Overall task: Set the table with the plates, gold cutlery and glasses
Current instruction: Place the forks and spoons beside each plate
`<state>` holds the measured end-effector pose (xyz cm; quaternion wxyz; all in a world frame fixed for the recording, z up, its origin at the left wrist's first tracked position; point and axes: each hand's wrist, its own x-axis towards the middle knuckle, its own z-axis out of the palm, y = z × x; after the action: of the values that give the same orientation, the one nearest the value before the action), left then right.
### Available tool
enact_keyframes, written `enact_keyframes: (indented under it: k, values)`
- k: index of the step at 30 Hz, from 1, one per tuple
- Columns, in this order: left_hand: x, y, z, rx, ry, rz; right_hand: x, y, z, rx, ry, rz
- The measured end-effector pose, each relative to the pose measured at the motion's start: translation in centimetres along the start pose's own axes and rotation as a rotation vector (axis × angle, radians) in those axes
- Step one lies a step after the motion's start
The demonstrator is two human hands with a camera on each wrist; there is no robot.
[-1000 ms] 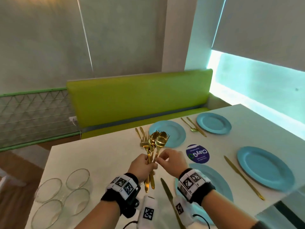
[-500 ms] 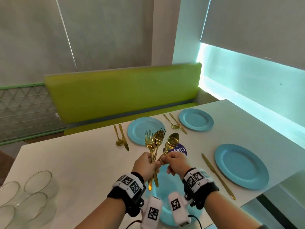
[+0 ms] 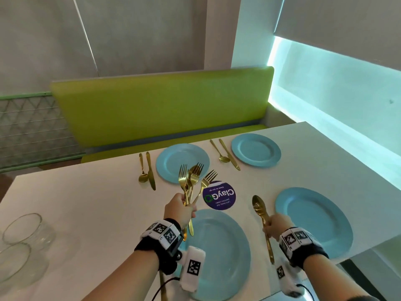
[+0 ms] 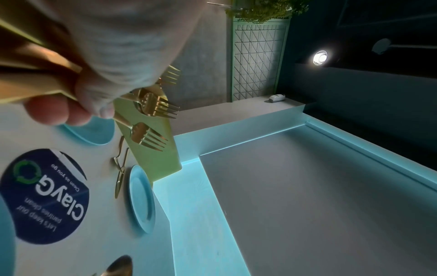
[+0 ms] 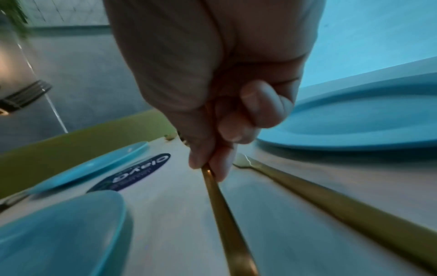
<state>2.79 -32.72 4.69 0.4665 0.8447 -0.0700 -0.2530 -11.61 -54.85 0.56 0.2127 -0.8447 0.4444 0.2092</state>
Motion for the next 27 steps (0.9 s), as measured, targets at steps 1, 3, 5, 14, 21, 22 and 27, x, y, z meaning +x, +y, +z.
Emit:
enact_keyframes:
  k: [1, 3, 5, 14, 21, 22, 27]
  values:
    - [0.0, 0.1, 0.2, 0.001, 0.003, -0.001, 0.4, 0.4, 0.4, -0.013, -0.011, 0.016]
    - [0.2, 0.2, 0.6, -0.004, 0.003, -0.004, 1.1, 0.7, 1.1, -0.034, -0.02, 0.025]
    - [0.4, 0.2, 1.1, -0.004, 0.001, -0.003, 1.5, 0.9, 1.5, -0.031, -0.014, 0.036]
    - [-0.1, 0.7, 2.8, -0.021, -0.017, 0.003, 1.9, 1.8, 1.9, -0.024, 0.051, 0.1]
    - [-0.6, 1.1, 3.5, -0.022, -0.02, 0.003, 1.6, 2.1, 2.1, -0.041, 0.061, 0.089]
    - [-0.7, 1.1, 3.5, -0.02, -0.022, 0.005, 1.4, 2.2, 2.1, -0.048, 0.069, 0.089]
    - [-1.1, 1.0, 2.8, -0.003, -0.035, 0.035, 0.3, 2.0, 1.8, -0.074, 0.112, 0.101]
